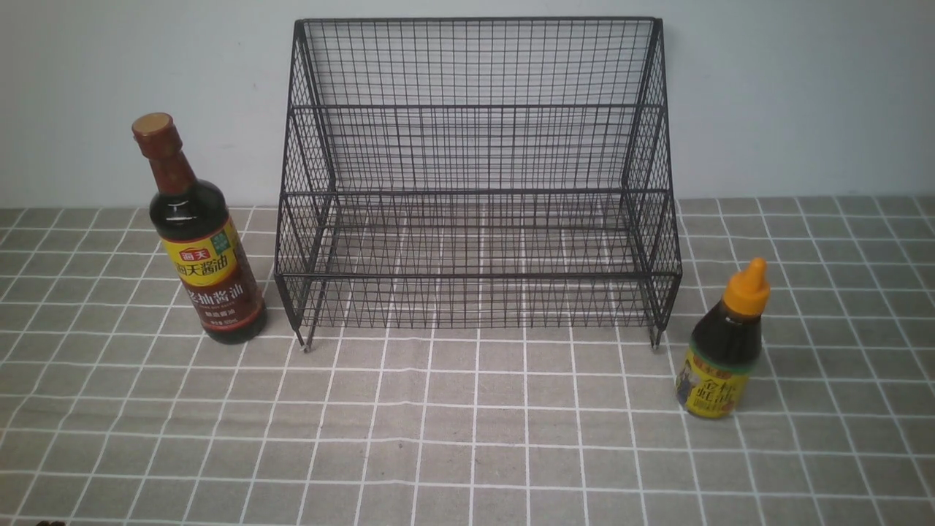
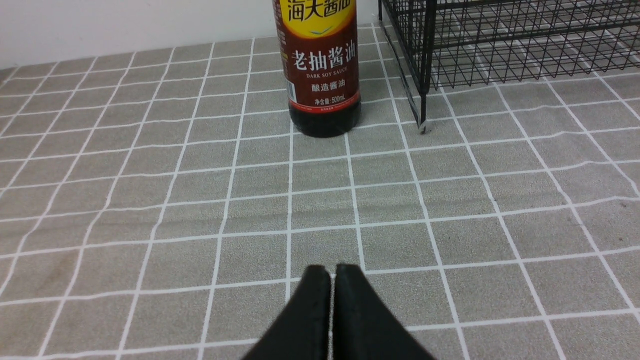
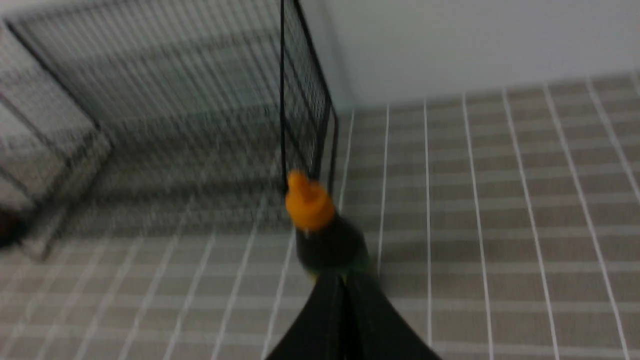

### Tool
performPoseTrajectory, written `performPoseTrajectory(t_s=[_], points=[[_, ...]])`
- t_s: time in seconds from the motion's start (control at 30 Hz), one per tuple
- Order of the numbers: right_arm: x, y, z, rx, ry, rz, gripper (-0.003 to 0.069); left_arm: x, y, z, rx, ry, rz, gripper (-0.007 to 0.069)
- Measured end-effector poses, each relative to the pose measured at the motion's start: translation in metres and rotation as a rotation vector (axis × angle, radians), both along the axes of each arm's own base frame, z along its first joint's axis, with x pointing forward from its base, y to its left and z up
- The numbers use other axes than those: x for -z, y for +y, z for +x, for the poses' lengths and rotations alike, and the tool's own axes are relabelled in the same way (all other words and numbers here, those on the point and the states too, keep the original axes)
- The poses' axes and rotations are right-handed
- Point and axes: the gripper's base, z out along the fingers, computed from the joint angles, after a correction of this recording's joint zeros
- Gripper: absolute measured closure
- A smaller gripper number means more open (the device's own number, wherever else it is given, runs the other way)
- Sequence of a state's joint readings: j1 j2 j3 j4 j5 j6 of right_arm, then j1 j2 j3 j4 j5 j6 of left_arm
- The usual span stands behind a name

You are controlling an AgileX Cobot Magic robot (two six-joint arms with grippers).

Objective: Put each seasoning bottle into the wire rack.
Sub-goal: Use the right arm to grab the condiment bottle closest to it

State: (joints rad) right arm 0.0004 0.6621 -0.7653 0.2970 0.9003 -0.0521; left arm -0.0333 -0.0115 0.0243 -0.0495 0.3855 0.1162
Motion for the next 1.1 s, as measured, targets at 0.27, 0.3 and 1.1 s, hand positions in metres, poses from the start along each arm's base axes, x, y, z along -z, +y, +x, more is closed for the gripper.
performPoseTrajectory(t_s=[0.27,0.3,1.1], points=[[-0.009,0.007,0.108,-0.160,0.420,-0.113,0.0670,0.000,0.000,0.000,0.000,0.000,0.000,0.0631],[-0.009,0.011,0.116,-0.178,0.428,-0.123,0.0669,0.000,0.000,0.000,0.000,0.000,0.000,0.0631],[0.057,0.076,0.202,-0.230,0.503,-0.309,0.0112,0.000,0.000,0.000,0.000,0.000,0.000,0.0631]])
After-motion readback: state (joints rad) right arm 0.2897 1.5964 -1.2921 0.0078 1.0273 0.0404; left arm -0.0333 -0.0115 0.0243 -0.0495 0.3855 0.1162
